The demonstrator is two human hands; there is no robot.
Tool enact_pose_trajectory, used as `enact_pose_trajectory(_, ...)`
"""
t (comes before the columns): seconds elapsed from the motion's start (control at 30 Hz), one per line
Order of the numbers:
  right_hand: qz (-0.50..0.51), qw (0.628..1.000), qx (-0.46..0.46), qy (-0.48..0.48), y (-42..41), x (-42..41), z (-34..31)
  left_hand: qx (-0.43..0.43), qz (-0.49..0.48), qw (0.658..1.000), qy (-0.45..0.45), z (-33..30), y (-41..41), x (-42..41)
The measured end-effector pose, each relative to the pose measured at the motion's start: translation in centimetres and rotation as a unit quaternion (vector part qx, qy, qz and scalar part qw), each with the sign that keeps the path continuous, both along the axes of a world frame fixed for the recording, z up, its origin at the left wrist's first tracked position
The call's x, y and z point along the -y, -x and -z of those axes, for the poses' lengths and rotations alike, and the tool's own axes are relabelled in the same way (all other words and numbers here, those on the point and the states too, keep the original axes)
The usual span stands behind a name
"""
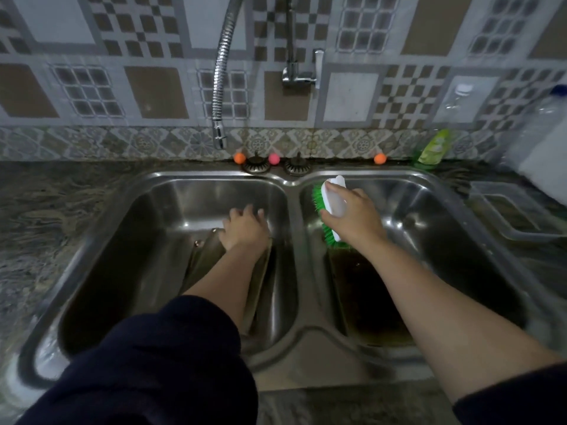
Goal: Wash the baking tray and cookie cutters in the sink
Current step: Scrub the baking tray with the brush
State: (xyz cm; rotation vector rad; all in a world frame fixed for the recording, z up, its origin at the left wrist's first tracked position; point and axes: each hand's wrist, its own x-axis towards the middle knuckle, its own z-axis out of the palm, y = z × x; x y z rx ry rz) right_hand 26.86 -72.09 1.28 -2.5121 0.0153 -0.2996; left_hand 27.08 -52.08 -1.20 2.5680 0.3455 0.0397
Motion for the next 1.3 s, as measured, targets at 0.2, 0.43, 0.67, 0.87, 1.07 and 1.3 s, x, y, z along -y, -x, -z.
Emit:
enact_pose_trajectory(0.2,0.035,0.999,0.000,0.032,0.9,8.0,-1.8,0.125,0.076,0.983,0.114,-1.4,-0.6,10.6)
enact_pose_trajectory(0.43,0.069,0.997,0.008,0.032,1.0,19.5,-4.0,-0.168,0.108,0.972,0.122,6.1,0.8,17.2)
enact_pose_trajectory(0.67,0.104,0.993,0.001,0.058,-2.2,31.2,-4.6,-0.241,0.097,0.965,0.041,10.2,0.7,19.5)
enact_pose_trajectory(0.87,0.104,0.979,-0.111,0.136,-4.8,36.4,-1.6,-0.247,0.057,0.966,0.046,12.2,0.3,19.3)
enact_pose_trajectory(1.07,0.119,0.964,-0.140,0.191,-5.9,36.2,0.7,-0.243,0.028,0.969,-0.006,13.1,-0.4,18.4)
enact_pose_trajectory(1.3,0.104,0.960,-0.156,0.211,-5.5,35.8,0.9,-0.239,-0.010,0.966,-0.096,10.9,0.1,19.7)
